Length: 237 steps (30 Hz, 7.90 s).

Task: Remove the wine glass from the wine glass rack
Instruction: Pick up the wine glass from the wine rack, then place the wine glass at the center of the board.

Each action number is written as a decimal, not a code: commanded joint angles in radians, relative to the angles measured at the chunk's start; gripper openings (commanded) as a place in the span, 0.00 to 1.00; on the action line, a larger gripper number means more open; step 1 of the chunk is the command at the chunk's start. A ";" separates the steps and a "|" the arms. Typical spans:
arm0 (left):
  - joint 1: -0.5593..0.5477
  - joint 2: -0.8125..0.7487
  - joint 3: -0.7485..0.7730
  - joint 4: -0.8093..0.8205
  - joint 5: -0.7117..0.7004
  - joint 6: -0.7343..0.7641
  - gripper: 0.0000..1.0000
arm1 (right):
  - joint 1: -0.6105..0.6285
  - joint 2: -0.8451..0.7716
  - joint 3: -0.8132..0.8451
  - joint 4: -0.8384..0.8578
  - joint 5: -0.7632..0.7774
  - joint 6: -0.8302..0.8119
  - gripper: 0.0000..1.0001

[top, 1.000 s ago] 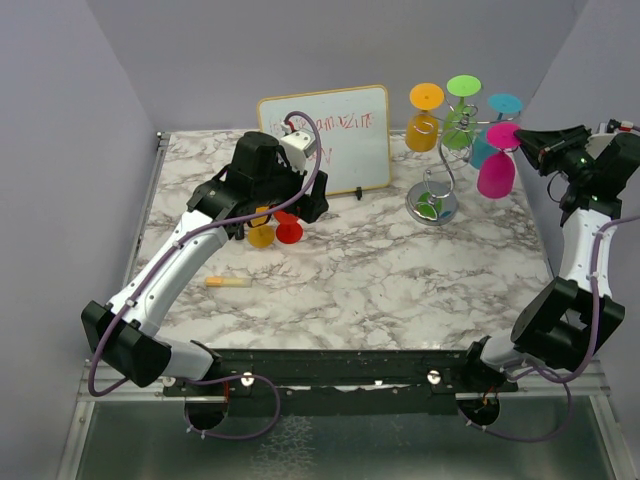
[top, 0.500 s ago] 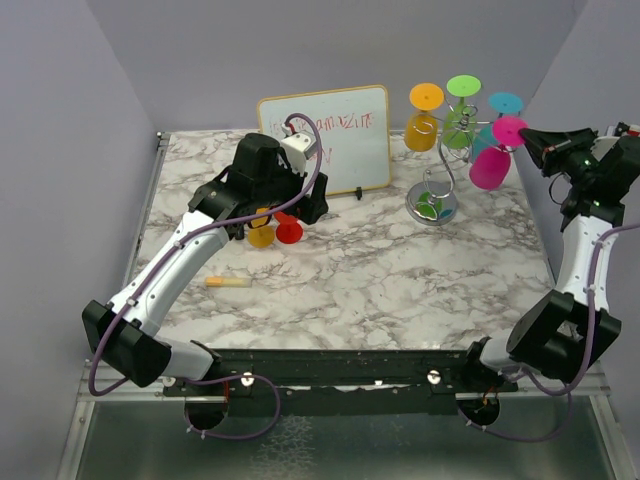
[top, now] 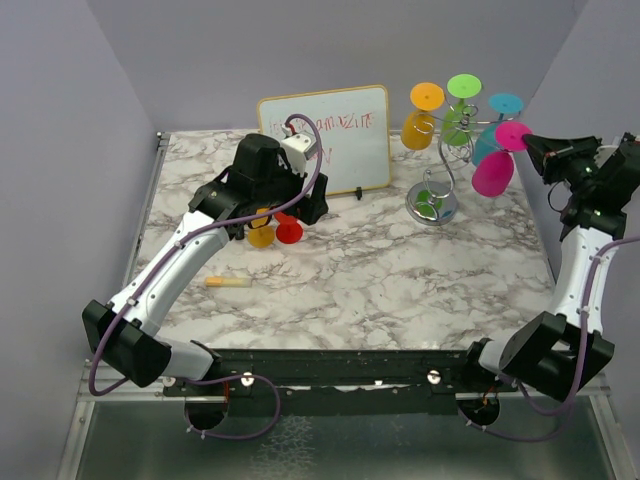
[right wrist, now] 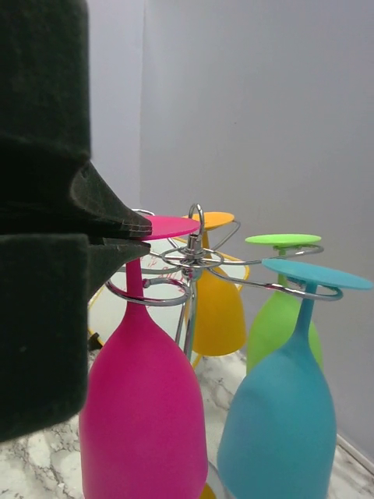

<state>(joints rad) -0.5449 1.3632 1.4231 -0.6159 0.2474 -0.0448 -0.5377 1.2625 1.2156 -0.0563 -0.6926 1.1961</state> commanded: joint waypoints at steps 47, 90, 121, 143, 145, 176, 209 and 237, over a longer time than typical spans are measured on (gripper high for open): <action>0.003 -0.036 -0.013 0.013 0.017 -0.025 0.99 | 0.058 0.121 0.086 -0.004 0.163 0.082 0.00; 0.004 -0.097 -0.040 0.027 -0.076 -0.036 0.99 | 0.121 -0.421 -0.258 -0.378 0.427 -0.187 0.00; 0.004 -0.121 -0.185 0.243 0.406 -0.221 0.98 | 0.449 -0.433 -0.346 -0.271 -0.401 -0.668 0.01; -0.123 -0.009 -0.233 0.552 0.785 -0.368 0.54 | 0.844 -0.360 -0.231 -0.161 -0.263 -0.761 0.01; -0.124 -0.006 -0.232 0.551 0.799 -0.365 0.51 | 0.852 -0.342 -0.215 -0.165 -0.276 -0.771 0.01; -0.124 -0.083 -0.155 0.128 0.607 0.080 0.00 | 1.101 -0.215 -0.158 -0.356 -0.053 -1.203 0.32; -0.108 -0.248 -0.135 0.055 0.297 0.098 0.99 | 1.210 -0.243 -0.267 -0.282 -0.041 -1.748 0.00; 0.120 -0.141 -0.029 0.059 0.679 0.134 0.99 | 1.422 -0.439 -0.708 0.131 0.268 -2.252 0.01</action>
<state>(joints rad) -0.4309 1.2003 1.3376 -0.5640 0.8230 0.0216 0.8539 0.8471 0.5610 -0.0540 -0.4557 -0.9508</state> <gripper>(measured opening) 0.988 0.027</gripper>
